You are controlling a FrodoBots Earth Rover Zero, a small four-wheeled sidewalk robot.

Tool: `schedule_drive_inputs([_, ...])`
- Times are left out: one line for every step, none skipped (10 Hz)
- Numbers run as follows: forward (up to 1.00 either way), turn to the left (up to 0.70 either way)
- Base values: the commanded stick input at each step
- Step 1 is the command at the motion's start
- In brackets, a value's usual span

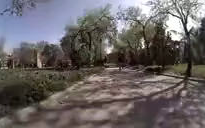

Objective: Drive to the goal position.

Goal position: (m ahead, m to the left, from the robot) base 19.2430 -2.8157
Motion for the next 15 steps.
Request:
schedule_drive_inputs([0.70,-0.20])
schedule_drive_inputs([0.70,-0.28])
schedule_drive_inputs([0.70,-0.34])
schedule_drive_inputs([0.70,-0.27])
schedule_drive_inputs([0.70,-0.19])
schedule_drive_inputs([0.70,-0.12])
schedule_drive_inputs([0.70,-0.05])
schedule_drive_inputs([0.70,0.00])
schedule_drive_inputs([0.70,0.00])
schedule_drive_inputs([0.70,0.00])
schedule_drive_inputs([0.70,0.00])
schedule_drive_inputs([0.70,0.00])
schedule_drive_inputs([0.70,0.00])
schedule_drive_inputs([0.70,0.00])
schedule_drive_inputs([0.70,0.00])
